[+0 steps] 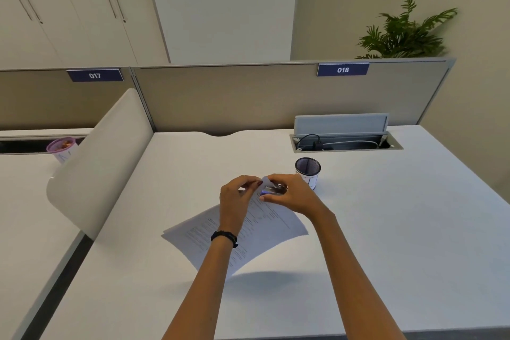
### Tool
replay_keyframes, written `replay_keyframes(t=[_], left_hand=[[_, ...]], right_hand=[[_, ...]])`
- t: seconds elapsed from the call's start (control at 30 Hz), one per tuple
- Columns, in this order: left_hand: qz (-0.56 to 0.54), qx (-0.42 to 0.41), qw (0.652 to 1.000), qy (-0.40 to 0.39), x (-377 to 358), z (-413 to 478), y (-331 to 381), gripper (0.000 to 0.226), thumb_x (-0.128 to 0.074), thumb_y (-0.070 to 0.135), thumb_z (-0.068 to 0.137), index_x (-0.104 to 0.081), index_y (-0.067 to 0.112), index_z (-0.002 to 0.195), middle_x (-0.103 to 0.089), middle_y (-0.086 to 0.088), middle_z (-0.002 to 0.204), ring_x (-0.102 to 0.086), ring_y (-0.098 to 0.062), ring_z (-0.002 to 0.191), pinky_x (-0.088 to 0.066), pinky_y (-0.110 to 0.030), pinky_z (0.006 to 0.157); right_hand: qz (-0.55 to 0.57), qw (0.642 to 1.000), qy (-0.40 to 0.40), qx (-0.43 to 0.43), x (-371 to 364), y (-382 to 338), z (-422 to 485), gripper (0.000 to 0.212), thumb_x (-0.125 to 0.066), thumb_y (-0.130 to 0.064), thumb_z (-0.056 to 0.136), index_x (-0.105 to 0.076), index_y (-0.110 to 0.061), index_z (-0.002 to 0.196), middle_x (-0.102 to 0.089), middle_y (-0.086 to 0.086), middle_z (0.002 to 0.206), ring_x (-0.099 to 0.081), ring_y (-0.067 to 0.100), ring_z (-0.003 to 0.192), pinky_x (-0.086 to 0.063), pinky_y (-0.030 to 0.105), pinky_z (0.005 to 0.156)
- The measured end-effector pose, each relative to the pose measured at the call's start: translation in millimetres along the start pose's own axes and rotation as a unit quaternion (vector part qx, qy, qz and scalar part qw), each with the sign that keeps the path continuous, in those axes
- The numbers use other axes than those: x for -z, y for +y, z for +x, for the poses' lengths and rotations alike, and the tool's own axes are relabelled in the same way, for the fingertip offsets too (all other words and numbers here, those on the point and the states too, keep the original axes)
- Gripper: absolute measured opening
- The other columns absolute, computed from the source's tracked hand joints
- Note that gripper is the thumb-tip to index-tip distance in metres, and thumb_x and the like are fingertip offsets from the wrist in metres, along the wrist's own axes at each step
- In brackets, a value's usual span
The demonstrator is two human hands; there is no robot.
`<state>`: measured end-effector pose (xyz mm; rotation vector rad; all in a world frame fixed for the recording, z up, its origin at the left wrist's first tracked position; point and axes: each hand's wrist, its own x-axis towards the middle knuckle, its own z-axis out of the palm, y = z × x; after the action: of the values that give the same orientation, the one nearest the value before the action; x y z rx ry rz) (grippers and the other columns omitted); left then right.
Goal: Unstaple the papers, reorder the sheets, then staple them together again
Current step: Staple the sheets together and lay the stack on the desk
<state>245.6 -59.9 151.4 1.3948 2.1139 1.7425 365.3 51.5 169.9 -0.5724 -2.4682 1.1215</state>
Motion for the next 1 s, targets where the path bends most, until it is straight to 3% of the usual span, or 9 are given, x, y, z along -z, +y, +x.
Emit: replay_keyframes(t=[0.17, 0.5, 0.77, 1.0], left_hand=[[-0.021, 0.016, 1.0, 0.01, 1.3, -2.1, 3.8, 0.004, -0.065, 0.011, 0.084, -0.068, 0.013, 0.085, -0.067, 0.005, 0.08, -0.064, -0.009, 0.075, -0.055, -0.017, 0.069], [-0.016, 0.012, 1.0, 0.005, -1.0, -2.9, 3.8, 0.003, -0.064, 0.008, 0.084, -0.067, 0.008, 0.084, -0.066, 0.002, 0.08, -0.062, -0.007, 0.073, -0.049, -0.007, 0.068], [0.009, -0.005, 1.0, 0.027, -2.5, -4.5, -3.6, 0.003, -0.067, 0.007, 0.081, -0.068, 0.005, 0.083, -0.064, -0.007, 0.085, -0.058, -0.007, 0.075, -0.047, -0.006, 0.07], [0.008, -0.014, 1.0, 0.012, 0.7, -3.9, -4.9, 0.001, -0.067, 0.007, 0.08, -0.068, 0.006, 0.081, -0.061, 0.0, 0.081, -0.059, -0.006, 0.076, -0.049, -0.009, 0.069]], right_hand=[[0.001, 1.0, -0.005, 0.002, -1.5, -3.4, 1.7, 0.036, -0.069, -0.038, 0.077, -0.066, -0.015, 0.105, -0.071, 0.007, 0.102, -0.064, 0.02, 0.086, -0.053, 0.032, 0.077], [-0.006, 1.0, -0.017, -0.021, -2.2, -0.8, 3.9, 0.035, -0.068, -0.037, 0.078, -0.068, -0.012, 0.103, -0.072, 0.012, 0.099, -0.064, 0.027, 0.084, -0.053, 0.041, 0.079], [-0.007, 1.0, -0.012, -0.02, -7.4, 0.7, 1.7, 0.032, -0.067, -0.035, 0.08, -0.068, -0.009, 0.098, -0.071, 0.015, 0.091, -0.063, 0.029, 0.078, -0.046, 0.03, 0.069], [0.018, 1.0, -0.012, -0.022, -9.7, 1.1, 2.2, 0.029, -0.068, -0.032, 0.079, -0.07, -0.005, 0.09, -0.069, 0.02, 0.081, -0.061, 0.035, 0.072, -0.038, 0.021, 0.058]])
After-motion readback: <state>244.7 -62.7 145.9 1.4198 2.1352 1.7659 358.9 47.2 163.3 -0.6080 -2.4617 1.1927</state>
